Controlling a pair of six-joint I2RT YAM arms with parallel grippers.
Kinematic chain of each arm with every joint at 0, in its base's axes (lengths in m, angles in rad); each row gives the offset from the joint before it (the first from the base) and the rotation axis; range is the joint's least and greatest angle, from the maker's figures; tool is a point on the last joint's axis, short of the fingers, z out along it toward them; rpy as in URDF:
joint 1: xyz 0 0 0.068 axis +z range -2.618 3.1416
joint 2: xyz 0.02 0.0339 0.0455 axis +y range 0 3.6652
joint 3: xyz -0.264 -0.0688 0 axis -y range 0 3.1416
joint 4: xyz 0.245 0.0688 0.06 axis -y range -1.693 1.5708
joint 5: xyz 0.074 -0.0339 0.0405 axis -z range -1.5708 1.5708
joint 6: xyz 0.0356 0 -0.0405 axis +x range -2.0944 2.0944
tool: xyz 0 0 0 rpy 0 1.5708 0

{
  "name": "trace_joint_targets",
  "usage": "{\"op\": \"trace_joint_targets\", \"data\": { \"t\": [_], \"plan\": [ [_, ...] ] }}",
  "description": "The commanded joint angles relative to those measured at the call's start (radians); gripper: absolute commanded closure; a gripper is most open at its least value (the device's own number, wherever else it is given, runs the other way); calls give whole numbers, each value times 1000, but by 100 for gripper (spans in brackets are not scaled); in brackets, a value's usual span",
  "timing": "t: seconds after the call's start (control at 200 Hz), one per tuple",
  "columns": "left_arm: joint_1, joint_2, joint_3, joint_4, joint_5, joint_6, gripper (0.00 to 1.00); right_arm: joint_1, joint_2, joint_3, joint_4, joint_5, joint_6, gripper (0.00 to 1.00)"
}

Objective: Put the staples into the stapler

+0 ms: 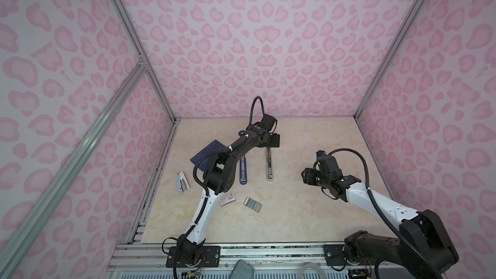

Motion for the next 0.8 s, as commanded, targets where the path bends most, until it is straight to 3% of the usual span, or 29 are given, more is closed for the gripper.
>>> {"op": "trace_joint_targets", "data": {
  "t": [0.0, 0.22, 0.55, 0.68, 0.795],
  "plan": [
    [-7, 26, 29, -39, 110, 17, 28, -4, 5, -5, 0, 7, 2, 37],
    [-69, 25, 14, -49, 180, 68, 31, -19, 38, 11, 23, -2, 6, 38],
    [-145, -76, -141, -57, 277, 125, 35, -75, 30, -2, 21, 1, 33, 38],
    [-163, -180, -238, -21, 235, 160, 34, -123, 20, -13, 38, -25, 30, 37],
    [-163, -240, -266, 8, 129, 176, 31, -146, 24, -11, 57, -42, 30, 37]
  ]
}}
